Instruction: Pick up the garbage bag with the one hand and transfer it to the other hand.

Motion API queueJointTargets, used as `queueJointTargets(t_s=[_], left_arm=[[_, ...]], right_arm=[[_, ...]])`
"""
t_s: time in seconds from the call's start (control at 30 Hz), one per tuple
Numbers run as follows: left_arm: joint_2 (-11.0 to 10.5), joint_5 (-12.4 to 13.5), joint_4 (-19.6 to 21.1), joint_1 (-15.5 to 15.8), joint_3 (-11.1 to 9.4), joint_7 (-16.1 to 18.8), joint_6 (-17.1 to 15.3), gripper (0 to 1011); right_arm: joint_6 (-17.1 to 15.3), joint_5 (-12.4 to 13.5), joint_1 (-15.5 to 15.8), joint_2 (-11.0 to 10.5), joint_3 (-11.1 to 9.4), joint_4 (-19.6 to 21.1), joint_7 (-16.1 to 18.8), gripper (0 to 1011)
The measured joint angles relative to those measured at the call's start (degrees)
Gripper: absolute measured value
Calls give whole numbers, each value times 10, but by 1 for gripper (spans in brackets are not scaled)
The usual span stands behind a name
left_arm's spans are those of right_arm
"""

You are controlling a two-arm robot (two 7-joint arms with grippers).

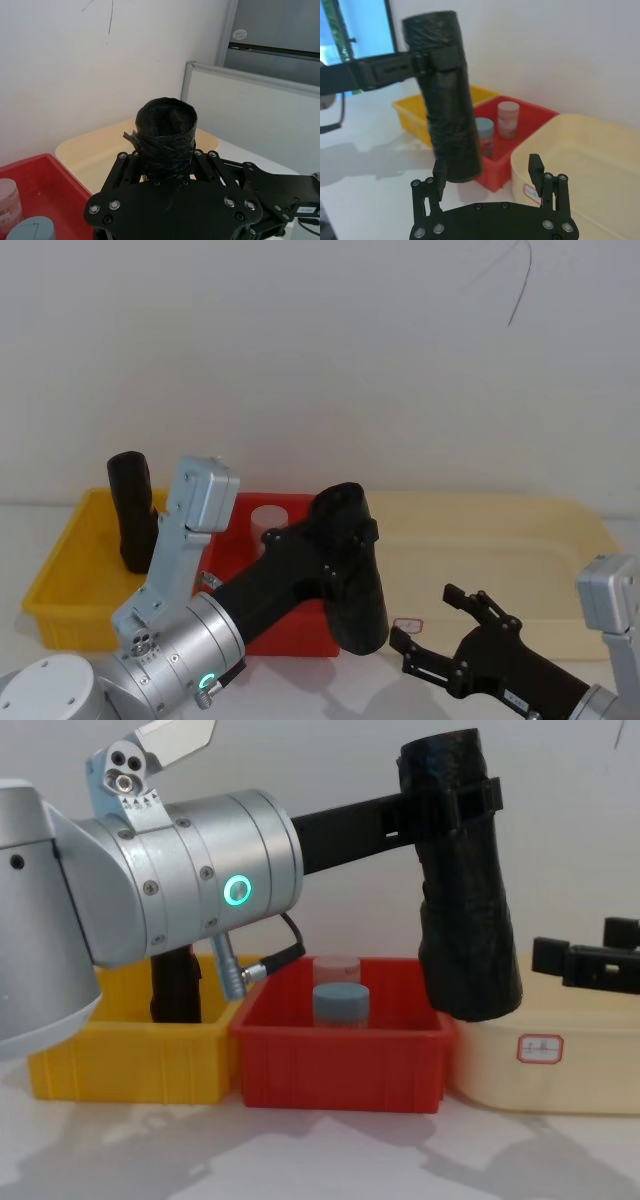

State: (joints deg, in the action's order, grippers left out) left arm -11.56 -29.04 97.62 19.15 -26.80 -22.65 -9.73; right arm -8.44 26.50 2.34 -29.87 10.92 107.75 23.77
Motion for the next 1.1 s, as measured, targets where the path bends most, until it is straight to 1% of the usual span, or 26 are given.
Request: queueJointTargets(t_s=[0.17, 0.33, 0.43, 0.63, 0.87, 1.1], left_arm=[[0, 0, 0, 0, 0, 0, 0, 374], [0, 0, 0, 0, 0, 0, 0, 374], [0, 0, 0, 0, 0, 0, 0, 374], [0, 0, 0, 0, 0, 0, 0, 374], [0, 0, 0, 0, 0, 0, 0, 374], [0, 0, 0, 0, 0, 0, 0, 374]], right_arm=[[5, 14, -7, -3, 8, 0, 17, 1001], [10, 21, -16, -5, 19, -2, 27, 1002], [13, 21, -18, -5, 23, -4, 28, 1001], [19, 20, -25, -4, 30, -8, 22, 1002], [27, 10, -35, -2, 38, -18, 10, 1002], [30, 2, -45, -1, 47, -29, 6, 1001]])
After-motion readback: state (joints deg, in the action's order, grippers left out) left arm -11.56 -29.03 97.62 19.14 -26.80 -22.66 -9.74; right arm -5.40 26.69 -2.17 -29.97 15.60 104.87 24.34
